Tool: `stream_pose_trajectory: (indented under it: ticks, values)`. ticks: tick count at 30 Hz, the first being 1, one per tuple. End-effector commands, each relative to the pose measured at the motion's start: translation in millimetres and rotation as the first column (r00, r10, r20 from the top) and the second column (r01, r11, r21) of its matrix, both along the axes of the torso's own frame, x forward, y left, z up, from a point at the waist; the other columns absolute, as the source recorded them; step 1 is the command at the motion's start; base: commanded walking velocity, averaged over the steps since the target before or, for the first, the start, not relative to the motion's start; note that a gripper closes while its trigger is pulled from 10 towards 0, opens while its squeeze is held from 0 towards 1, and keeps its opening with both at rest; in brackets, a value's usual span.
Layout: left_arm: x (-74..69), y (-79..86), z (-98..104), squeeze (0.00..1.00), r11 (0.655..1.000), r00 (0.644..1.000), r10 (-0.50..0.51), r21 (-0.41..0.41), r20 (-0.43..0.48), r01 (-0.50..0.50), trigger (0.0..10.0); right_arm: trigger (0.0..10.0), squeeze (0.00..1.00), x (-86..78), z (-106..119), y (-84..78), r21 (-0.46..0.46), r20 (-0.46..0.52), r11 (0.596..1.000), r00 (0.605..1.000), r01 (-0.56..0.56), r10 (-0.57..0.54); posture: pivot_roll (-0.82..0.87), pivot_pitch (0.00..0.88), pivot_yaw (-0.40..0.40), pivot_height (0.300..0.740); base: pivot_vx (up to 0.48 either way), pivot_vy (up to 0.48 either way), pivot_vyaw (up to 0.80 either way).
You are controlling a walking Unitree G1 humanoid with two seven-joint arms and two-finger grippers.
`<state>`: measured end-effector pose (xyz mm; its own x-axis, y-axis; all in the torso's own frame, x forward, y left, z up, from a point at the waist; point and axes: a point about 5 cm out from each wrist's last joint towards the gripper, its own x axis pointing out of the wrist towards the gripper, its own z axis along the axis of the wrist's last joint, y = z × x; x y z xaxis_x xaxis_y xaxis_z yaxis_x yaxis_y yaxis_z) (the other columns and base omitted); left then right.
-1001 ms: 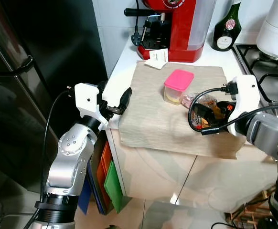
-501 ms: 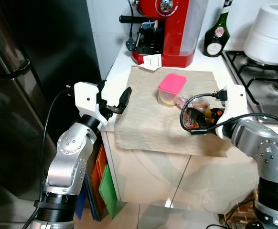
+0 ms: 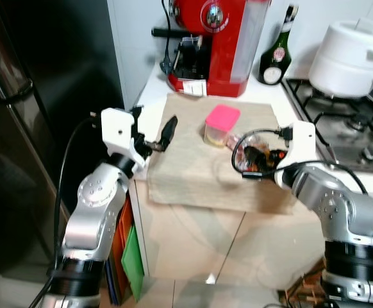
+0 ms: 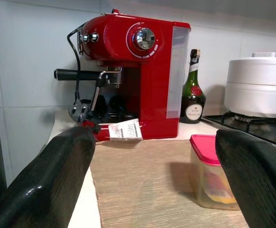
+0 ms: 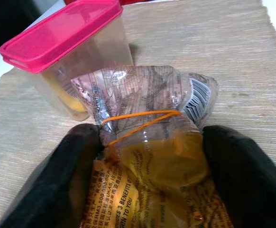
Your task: Restocking fridge
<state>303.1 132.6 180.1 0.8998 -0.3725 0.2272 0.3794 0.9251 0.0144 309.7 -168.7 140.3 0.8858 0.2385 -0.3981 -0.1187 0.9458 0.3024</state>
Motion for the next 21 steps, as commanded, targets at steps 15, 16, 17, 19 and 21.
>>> stream_pose_trajectory:
  ticks: [15,16,17,19,21]
  values:
    - [11.6,-15.5,11.8,0.0,0.999,0.999,-0.039,-0.015,0.033,0.04,10.0,0.0,0.0,11.0,45.0,-4.2,-0.1,0.259,0.991,0.964,0.087,-0.058,-0.16,0.0,0.063,0.74,0.0,0.0,0.0]
    - [12.3,-15.6,13.0,0.0,0.999,0.998,-0.042,-0.013,0.037,0.043,10.0,0.0,0.0,12.4,52.0,-4.7,-0.1,0.294,0.99,0.954,0.096,-0.063,-0.16,0.0,0.067,0.74,0.0,0.0,0.0]
    - [12.8,-15.4,13.7,0.0,0.999,0.998,-0.044,-0.011,0.039,0.045,10.0,0.0,0.0,13.2,57.3,-4.9,-0.099,0.319,0.99,0.945,0.101,-0.064,-0.16,0.0,0.067,0.74,0.0,0.0,0.0]
    - [14.3,-14.4,14.5,0.0,0.999,0.998,-0.045,-0.006,0.04,0.046,10.0,0.0,0.0,14.3,65.4,-5.6,-0.096,0.359,0.989,0.93,0.116,-0.074,-0.16,0.0,0.077,0.74,0.0,0.0,0.0]
    - [15.6,-13.4,15.1,0.0,0.999,0.998,-0.046,-0.001,0.041,0.046,10.0,0.0,0.0,14.4,71.7,-5.9,-0.09,0.392,0.988,0.916,0.128,-0.083,-0.15,0.0,0.08,0.74,0.0,0.0,0.0]
